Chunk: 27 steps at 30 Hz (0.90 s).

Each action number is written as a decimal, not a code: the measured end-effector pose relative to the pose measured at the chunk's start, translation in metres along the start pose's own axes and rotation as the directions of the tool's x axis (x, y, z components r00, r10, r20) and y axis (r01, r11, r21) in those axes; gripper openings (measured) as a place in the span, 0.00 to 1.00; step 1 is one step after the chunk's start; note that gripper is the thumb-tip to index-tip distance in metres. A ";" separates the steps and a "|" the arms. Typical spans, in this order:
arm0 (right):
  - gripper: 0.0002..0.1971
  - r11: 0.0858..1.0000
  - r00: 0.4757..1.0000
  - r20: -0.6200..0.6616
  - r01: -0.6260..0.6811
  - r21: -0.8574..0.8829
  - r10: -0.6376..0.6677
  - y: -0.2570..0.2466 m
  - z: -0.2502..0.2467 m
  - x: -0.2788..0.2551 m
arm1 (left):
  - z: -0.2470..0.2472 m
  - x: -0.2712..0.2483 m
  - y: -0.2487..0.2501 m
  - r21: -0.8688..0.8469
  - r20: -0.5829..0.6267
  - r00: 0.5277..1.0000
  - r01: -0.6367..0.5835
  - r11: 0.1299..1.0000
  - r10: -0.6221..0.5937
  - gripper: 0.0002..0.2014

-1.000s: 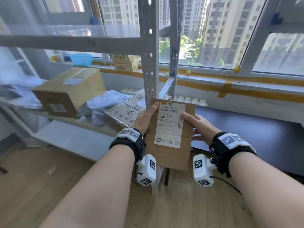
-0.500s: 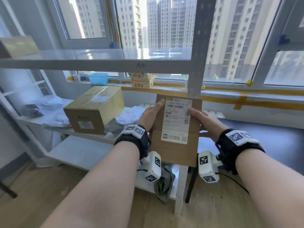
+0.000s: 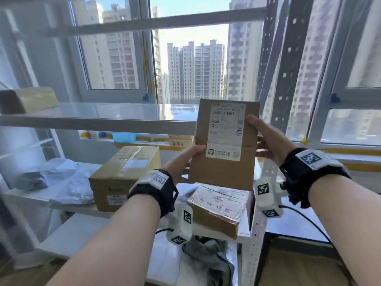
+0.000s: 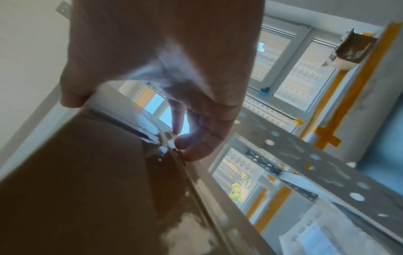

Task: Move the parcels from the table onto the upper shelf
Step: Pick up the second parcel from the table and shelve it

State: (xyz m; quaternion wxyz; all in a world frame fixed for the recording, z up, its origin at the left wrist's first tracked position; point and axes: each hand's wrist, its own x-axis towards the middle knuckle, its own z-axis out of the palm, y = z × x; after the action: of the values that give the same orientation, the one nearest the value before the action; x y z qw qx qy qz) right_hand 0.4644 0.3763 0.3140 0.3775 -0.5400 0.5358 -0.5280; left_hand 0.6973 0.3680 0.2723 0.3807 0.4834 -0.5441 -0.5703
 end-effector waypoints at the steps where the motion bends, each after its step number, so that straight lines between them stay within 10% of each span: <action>1: 0.28 1.000 1.000 0.015 0.019 -0.001 -0.019 -0.010 0.003 0.005 | -0.007 0.003 0.011 -0.005 -0.014 1.000 -0.020 1.000 0.020 0.39; 7: 0.48 0.993 0.995 0.086 0.055 -0.102 -0.046 -0.054 0.014 0.037 | -0.042 0.013 0.074 0.087 -0.097 0.984 -0.140 0.986 0.148 0.42; 13: 0.25 0.996 0.991 0.114 0.077 -0.032 -0.073 -0.068 0.026 0.059 | -0.055 0.032 0.115 0.140 -0.118 0.959 -0.241 0.960 0.258 0.29; 22: 0.39 0.999 0.993 -0.117 0.032 0.044 -0.026 -0.081 0.029 0.108 | -0.050 0.084 0.138 0.108 -0.049 0.958 -0.276 0.955 0.283 0.16; 27: 0.30 0.988 0.998 -0.048 0.042 0.146 -0.035 -0.085 0.038 0.143 | -0.046 0.131 0.153 0.156 -0.148 0.960 -0.215 0.964 0.238 0.28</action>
State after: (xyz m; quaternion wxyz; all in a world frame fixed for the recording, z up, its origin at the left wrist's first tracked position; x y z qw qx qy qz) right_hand 0.4984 0.2427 0.4144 0.3937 -0.5089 0.4935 -0.5852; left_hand 0.6961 0.2123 0.4083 0.4530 0.4885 -0.6010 -0.4416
